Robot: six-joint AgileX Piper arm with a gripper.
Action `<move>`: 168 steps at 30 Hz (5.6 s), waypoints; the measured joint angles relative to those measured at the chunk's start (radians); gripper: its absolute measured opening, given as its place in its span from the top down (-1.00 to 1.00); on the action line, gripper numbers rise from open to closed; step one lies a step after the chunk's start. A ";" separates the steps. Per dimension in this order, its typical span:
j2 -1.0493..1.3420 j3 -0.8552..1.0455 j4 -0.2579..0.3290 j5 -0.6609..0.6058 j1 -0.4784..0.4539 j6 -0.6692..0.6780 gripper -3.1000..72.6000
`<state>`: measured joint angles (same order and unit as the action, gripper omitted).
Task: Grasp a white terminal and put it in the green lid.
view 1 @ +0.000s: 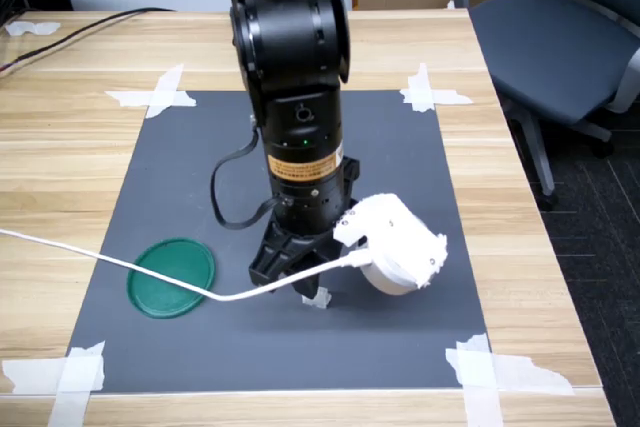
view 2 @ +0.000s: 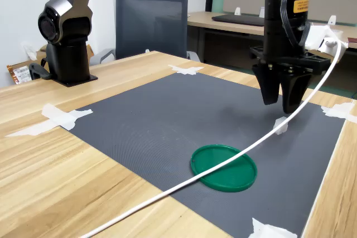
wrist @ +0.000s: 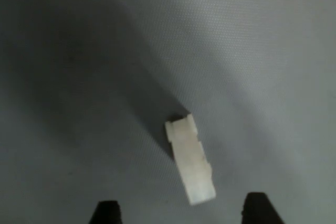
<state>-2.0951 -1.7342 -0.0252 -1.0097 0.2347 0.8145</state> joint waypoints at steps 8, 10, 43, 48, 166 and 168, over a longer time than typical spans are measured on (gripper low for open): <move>-0.044 -0.001 -0.006 0.030 0.000 0.010 -0.29; -0.054 -0.001 -0.006 0.034 0.000 0.010 -0.29; 0.027 -0.003 0.116 0.045 -0.087 -0.016 0.71; 0.071 -0.003 0.151 0.045 -0.162 0.027 0.71; 0.508 0.489 0.707 0.281 -0.327 0.522 0.99; 0.559 0.530 0.752 0.323 -0.327 0.549 0.99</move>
<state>-1.5366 -1.2040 0.7266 -0.6864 -0.0922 1.3631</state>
